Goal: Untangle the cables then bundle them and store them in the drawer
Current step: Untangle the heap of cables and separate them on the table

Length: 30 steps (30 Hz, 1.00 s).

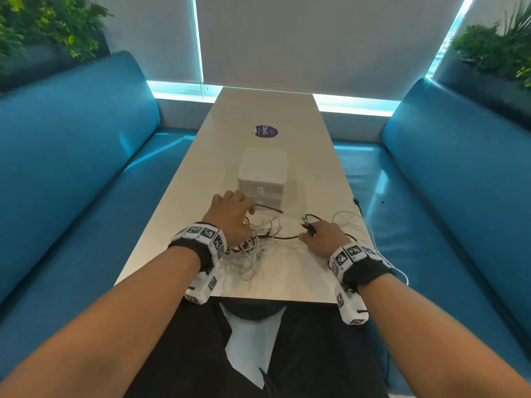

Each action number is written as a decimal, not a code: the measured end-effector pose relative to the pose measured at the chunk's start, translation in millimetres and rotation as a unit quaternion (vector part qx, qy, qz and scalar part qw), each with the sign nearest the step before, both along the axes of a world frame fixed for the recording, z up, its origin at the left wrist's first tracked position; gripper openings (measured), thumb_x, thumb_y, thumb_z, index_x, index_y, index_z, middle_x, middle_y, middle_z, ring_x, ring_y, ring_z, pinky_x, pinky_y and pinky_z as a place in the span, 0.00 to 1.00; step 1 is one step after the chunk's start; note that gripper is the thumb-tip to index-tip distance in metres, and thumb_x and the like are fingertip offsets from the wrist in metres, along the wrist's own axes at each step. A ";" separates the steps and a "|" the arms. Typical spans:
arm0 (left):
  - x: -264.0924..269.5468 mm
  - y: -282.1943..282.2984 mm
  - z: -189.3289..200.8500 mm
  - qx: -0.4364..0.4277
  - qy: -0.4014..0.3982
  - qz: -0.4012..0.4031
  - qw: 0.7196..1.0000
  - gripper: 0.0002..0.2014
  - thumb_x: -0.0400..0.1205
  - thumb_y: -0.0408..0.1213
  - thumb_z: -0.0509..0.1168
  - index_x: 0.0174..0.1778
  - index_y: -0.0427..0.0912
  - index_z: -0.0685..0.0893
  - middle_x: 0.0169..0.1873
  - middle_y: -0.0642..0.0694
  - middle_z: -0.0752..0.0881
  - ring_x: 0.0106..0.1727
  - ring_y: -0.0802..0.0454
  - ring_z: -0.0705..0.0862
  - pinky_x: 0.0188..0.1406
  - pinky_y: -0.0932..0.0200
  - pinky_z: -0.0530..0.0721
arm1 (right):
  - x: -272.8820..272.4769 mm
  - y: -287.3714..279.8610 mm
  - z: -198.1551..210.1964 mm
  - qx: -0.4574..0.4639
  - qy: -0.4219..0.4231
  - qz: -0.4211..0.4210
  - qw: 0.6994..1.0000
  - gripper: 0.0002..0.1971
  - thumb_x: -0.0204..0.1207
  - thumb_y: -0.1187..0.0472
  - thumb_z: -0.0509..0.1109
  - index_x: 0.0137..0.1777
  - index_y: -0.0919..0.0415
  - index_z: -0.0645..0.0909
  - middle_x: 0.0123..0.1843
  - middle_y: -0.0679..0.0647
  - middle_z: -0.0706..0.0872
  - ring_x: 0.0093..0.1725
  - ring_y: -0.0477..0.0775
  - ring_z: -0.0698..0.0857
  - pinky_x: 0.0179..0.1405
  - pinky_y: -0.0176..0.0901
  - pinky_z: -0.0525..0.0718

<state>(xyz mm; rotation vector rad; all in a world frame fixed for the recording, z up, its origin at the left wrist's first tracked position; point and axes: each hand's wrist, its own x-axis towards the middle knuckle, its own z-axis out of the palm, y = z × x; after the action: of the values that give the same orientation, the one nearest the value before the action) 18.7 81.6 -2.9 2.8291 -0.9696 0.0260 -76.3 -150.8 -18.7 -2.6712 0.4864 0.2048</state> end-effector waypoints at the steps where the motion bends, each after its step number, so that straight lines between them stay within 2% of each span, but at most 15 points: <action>1: -4.9 -8.7 1.4 -0.016 -0.011 -0.009 1.000 0.18 0.72 0.39 0.69 0.58 0.52 0.78 0.60 0.49 0.76 0.65 0.45 0.73 0.65 0.47 0.68 | 0.2 3.5 -0.1 -0.001 -0.007 0.008 1.000 0.16 0.81 0.46 0.67 0.51 0.59 0.82 0.48 0.59 0.86 0.50 0.61 0.85 0.47 0.47 0.80; 4: -22.9 -36.9 5.1 -0.063 -0.010 -0.058 0.996 0.21 0.71 0.34 0.67 0.61 0.49 0.77 0.63 0.49 0.77 0.66 0.46 0.73 0.69 0.49 0.69 | -0.2 11.7 2.9 -0.005 -0.027 0.024 0.999 0.14 0.82 0.47 0.65 0.49 0.58 0.81 0.45 0.57 0.84 0.50 0.62 0.84 0.46 0.47 0.79; 6: -32.4 -54.1 -0.4 -0.076 0.049 -0.078 0.993 0.26 0.74 0.35 0.65 0.71 0.47 0.74 0.69 0.48 0.78 0.70 0.46 0.74 0.75 0.48 0.68 | -0.6 13.5 4.3 0.000 -0.039 0.022 0.999 0.13 0.82 0.48 0.66 0.49 0.58 0.82 0.44 0.56 0.84 0.48 0.61 0.83 0.44 0.47 0.77; 8: -37.6 -67.3 -11.7 -0.034 0.095 -0.081 0.992 0.28 0.79 0.39 0.62 0.78 0.46 0.69 0.71 0.45 0.79 0.73 0.44 0.75 0.77 0.45 0.65 | -0.8 11.1 2.8 0.014 -0.047 0.016 0.999 0.12 0.81 0.47 0.66 0.44 0.55 0.79 0.42 0.55 0.84 0.45 0.59 0.83 0.41 0.45 0.74; 10: -36.8 -71.1 -23.6 0.047 0.059 -0.078 0.994 0.20 0.86 0.45 0.58 0.75 0.47 0.74 0.67 0.44 0.82 0.73 0.43 0.75 0.77 0.41 0.62 | -1.8 3.5 1.6 0.008 -0.053 0.009 0.999 0.12 0.81 0.45 0.66 0.43 0.52 0.79 0.44 0.57 0.86 0.46 0.61 0.84 0.40 0.44 0.72; 12: -30.4 -64.7 -32.5 0.118 -0.006 -0.069 0.991 0.15 0.90 0.47 0.54 0.67 0.50 0.81 0.62 0.47 0.84 0.72 0.43 0.74 0.75 0.37 0.61 | -5.9 -9.5 3.5 -0.012 -0.049 -0.013 0.999 0.14 0.82 0.45 0.65 0.52 0.55 0.84 0.50 0.61 0.88 0.50 0.63 0.85 0.41 0.44 0.73; 14: -21.4 -53.4 -37.2 0.154 -0.042 -0.045 0.986 0.12 0.90 0.47 0.57 0.65 0.55 0.82 0.60 0.52 0.84 0.70 0.43 0.73 0.74 0.34 0.61 | -11.2 -23.0 3.6 -0.031 -0.035 -0.044 0.998 0.17 0.84 0.45 0.63 0.58 0.58 0.84 0.53 0.62 0.88 0.54 0.64 0.86 0.43 0.44 0.74; 16: -15.0 -46.5 -39.4 0.170 -0.054 -0.032 0.983 0.10 0.89 0.45 0.60 0.65 0.59 0.82 0.58 0.54 0.85 0.69 0.45 0.74 0.74 0.34 0.59 | -12.0 -29.3 -1.3 -0.027 -0.027 -0.063 0.997 0.18 0.84 0.46 0.62 0.59 0.60 0.83 0.55 0.63 0.88 0.54 0.65 0.85 0.46 0.46 0.78; 21: -21.1 -51.9 -39.1 0.167 -0.054 -0.064 0.982 0.13 0.91 0.43 0.54 0.62 0.53 0.85 0.59 0.51 0.87 0.71 0.44 0.73 0.76 0.33 0.58 | 4.5 -5.1 -5.3 -0.004 -0.075 -0.055 0.996 0.15 0.86 0.56 0.58 0.62 0.66 0.78 0.57 0.68 0.86 0.57 0.69 0.84 0.53 0.54 0.80; 26: -27.1 -50.5 -38.7 0.183 -0.030 -0.074 0.980 0.12 0.90 0.44 0.57 0.60 0.52 0.86 0.60 0.51 0.85 0.70 0.44 0.72 0.73 0.34 0.60 | 8.5 17.8 -4.7 0.027 -0.121 -0.021 0.992 0.16 0.87 0.59 0.56 0.72 0.60 0.71 0.55 0.68 0.86 0.53 0.72 0.85 0.51 0.58 0.83; 28: -26.7 -48.9 -36.9 0.203 -0.022 -0.085 0.975 0.13 0.90 0.45 0.56 0.61 0.52 0.86 0.60 0.51 0.85 0.70 0.43 0.72 0.73 0.34 0.62 | 7.3 21.5 -6.0 0.044 -0.120 -0.004 0.992 0.13 0.87 0.57 0.55 0.68 0.58 0.73 0.51 0.66 0.87 0.50 0.71 0.85 0.51 0.59 0.84; 30: -27.0 -48.1 -35.6 0.200 -0.019 -0.094 0.975 0.15 0.90 0.47 0.54 0.61 0.51 0.86 0.59 0.50 0.86 0.68 0.42 0.73 0.71 0.34 0.63 | 5.6 25.9 -7.4 0.063 -0.103 0.028 0.992 0.12 0.88 0.56 0.56 0.62 0.59 0.76 0.50 0.64 0.87 0.52 0.68 0.85 0.49 0.52 0.81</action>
<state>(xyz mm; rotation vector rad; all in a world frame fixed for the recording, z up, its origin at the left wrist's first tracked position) -8.3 33.5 -38.5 3.0828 -1.3863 -0.1532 -70.7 -124.9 -26.2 -2.5474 0.3232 -0.0250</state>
